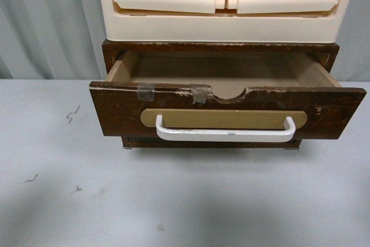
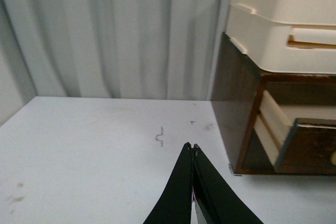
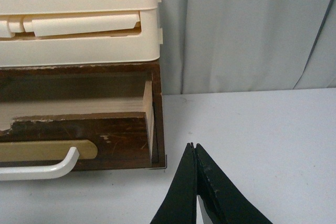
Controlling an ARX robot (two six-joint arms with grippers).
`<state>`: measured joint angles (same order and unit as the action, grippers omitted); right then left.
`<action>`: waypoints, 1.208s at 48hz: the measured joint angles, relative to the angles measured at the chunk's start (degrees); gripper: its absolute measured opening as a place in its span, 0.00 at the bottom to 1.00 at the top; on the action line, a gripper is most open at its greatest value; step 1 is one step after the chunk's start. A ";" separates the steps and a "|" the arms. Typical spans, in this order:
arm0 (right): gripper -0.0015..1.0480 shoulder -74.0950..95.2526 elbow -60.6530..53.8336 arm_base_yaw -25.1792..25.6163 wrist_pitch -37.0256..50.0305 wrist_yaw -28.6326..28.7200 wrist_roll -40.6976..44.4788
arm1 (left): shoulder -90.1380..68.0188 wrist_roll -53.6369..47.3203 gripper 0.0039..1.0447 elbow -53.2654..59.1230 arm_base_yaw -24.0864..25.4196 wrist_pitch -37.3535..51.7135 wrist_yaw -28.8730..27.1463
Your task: Open drawer
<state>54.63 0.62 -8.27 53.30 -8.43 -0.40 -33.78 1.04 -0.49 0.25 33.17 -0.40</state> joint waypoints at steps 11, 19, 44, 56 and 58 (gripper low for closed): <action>0.02 -17.73 0.04 5.09 -17.42 6.10 0.09 | 8.33 -0.02 0.01 0.00 -0.42 -7.67 0.39; 0.02 -23.21 0.02 8.63 -22.34 8.15 0.07 | 12.31 -0.02 0.01 0.02 -0.42 -12.04 0.39; 0.02 -37.68 0.00 8.55 -36.24 8.26 0.09 | 22.21 -0.02 0.01 0.02 -0.42 -21.66 0.39; 0.02 -41.16 0.00 8.55 -39.76 8.24 0.07 | 27.15 -0.02 0.01 -0.15 -0.42 -28.46 0.37; 0.02 -41.53 0.00 8.55 -40.17 8.26 0.07 | 29.79 -0.02 0.01 -0.02 -0.42 -32.50 0.55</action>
<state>13.10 0.62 0.27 13.13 -0.16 -0.34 -3.99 1.02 -0.51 -0.16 0.67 0.14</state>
